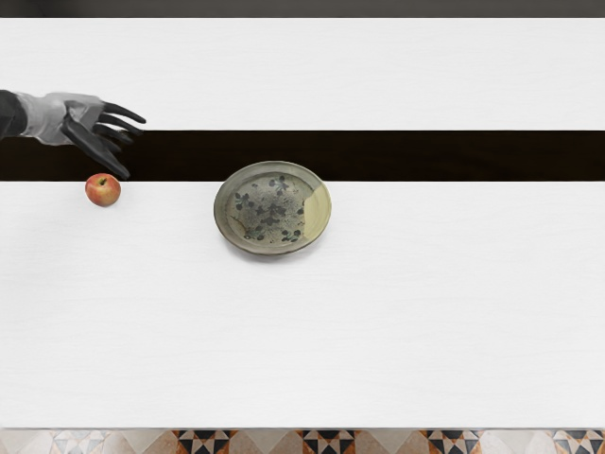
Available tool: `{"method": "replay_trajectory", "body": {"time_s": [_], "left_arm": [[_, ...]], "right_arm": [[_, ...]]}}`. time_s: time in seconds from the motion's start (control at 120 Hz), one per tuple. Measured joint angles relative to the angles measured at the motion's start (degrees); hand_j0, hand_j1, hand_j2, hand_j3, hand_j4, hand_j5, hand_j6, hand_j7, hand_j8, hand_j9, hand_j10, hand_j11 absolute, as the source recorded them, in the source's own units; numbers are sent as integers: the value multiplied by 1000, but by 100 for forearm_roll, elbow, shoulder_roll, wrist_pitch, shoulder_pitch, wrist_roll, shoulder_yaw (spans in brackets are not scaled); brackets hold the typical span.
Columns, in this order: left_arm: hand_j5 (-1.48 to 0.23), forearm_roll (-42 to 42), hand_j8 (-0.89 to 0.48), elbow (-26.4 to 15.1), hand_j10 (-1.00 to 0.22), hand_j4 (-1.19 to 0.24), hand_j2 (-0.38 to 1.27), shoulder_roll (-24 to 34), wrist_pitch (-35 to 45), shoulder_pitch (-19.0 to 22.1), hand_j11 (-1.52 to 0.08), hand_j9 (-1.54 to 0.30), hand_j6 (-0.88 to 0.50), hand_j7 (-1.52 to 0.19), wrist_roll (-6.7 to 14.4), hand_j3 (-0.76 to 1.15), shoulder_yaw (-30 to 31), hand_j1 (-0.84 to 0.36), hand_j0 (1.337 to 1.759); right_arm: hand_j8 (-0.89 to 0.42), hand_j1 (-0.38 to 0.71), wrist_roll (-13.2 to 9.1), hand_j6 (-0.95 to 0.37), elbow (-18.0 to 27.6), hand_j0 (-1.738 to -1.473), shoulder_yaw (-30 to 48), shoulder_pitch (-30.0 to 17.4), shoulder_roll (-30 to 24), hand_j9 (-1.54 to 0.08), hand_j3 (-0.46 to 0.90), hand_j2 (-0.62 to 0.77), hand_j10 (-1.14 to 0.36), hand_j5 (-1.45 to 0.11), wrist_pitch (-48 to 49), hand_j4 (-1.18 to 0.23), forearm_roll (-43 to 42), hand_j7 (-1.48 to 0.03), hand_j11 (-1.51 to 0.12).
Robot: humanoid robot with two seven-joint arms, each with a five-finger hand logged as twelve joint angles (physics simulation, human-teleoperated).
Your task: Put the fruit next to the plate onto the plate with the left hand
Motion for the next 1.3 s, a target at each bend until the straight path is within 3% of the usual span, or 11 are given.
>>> {"method": "replay_trajectory", "body": {"time_s": [0.1, 0.267, 0.342, 0.417, 0.583, 0.925, 1.142, 1.3], "left_arm": [[-319, 244, -247, -378, -246, -247, 50, 223, 0, 0, -319, -319, -247, -319, 270, 0, 2, 56, 1658], [-320, 616, -248, -1459, -247, -248, 50, 638, 576, 0, -320, -320, -248, -320, 1484, 0, 0, 55, 1658], [-320, 895, -249, -1676, -248, -248, 51, 631, 945, 7, -320, -320, -249, -320, 1840, 0, -2, 55, 1658], [-321, 1136, -249, -1782, -248, -249, 51, 612, 1296, 2, -320, -320, -249, -320, 2034, 0, -1, 55, 1658], [-321, 1537, -250, -1827, -249, -249, 51, 536, 1996, 9, -320, -321, -250, -321, 2181, 0, 6, 55, 1658], [-321, 2181, -251, -1681, -250, -250, 52, -322, 3329, -79, -321, -321, -251, -321, 2217, 0, 652, 55, 1658], [-322, 2205, -251, -1549, -250, -251, 52, -565, 3606, -84, -321, -321, -252, -321, 2219, 0, 930, 55, 1658], [-321, 2203, -251, -1205, -250, -250, 52, -1132, 3701, -29, -321, -321, -251, -321, 2219, 0, 1091, 55, 1658]], "right_arm": [[-35, -307, 0, -35, -2, -1658, 0, 3, 0, -45, 0, -7, -35, -45, 0, -35, 0, -45, -45], [-35, -307, 0, -35, 2, -1658, 0, 11, 0, -45, 0, -7, -35, -45, 0, -35, 0, -45, -45], [-35, -307, -2, -35, 4, -1658, 0, 21, 0, -45, 0, -7, -35, -45, 0, -35, 0, -45, -45], [-35, -307, -6, -35, 5, -1658, 0, 26, 0, -45, 0, -7, -35, -45, 1, -35, 0, -45, -45], [-35, -307, -8, -35, 6, -1658, 0, 30, 0, -45, 0, -7, -35, -45, 1, -35, 0, -45, -45], [-35, -307, -9, -35, 6, -1658, 0, 37, 0, -45, 0, -7, -35, -45, 3, -35, 0, -45, -45], [-35, -307, -11, -35, 13, -1658, 0, 55, 0, -45, 0, -7, -35, -45, 6, -35, 0, -45, -45], [-35, -307, -11, -35, 14, -1658, 0, 57, 0, -45, 0, -7, -35, -45, 7, -35, 0, -45, -45]]}}
